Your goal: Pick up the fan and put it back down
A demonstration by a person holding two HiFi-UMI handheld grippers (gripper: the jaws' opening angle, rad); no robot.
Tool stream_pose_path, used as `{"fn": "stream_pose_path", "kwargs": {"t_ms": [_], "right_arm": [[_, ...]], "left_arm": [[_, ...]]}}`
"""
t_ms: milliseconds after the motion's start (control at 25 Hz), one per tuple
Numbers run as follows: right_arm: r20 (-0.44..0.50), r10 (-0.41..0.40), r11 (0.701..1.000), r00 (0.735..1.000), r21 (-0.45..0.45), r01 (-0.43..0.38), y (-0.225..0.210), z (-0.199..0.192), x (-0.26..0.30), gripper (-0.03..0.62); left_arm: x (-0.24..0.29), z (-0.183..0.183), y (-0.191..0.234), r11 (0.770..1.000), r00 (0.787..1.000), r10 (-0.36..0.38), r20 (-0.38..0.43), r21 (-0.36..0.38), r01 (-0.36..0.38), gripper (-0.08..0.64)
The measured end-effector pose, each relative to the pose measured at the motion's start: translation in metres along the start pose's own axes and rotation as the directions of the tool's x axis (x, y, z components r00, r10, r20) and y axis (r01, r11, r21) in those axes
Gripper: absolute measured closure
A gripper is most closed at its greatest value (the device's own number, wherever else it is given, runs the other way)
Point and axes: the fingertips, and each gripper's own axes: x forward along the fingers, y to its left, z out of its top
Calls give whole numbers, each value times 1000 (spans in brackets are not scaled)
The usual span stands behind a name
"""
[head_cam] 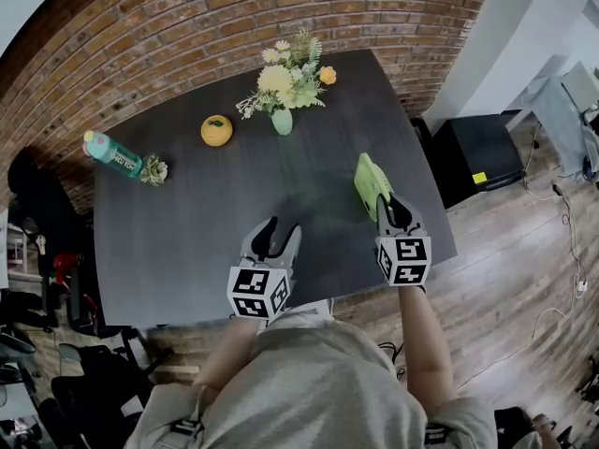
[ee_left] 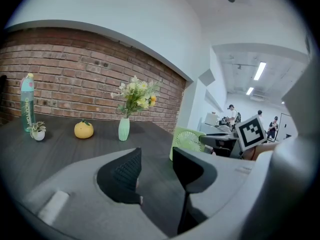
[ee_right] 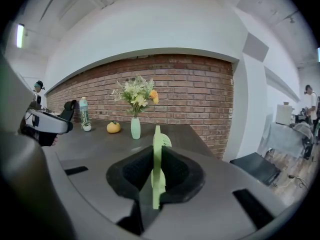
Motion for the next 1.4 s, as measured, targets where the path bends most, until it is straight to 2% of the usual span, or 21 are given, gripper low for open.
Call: {"fn": "stream_pose_path", "kwargs": {"t_ms": [720,1400], "right_arm": [[69,-5,1000,998,-22,6,29,16,-82,546],[126,48,998,991,-54,-42,58,34,-130,546]], "left_arm": [[-62,-7,-34,1000,998,-10,55,13,9,360],[-119,-22,-52,999,995,47,86,-4,-47,360]]}}
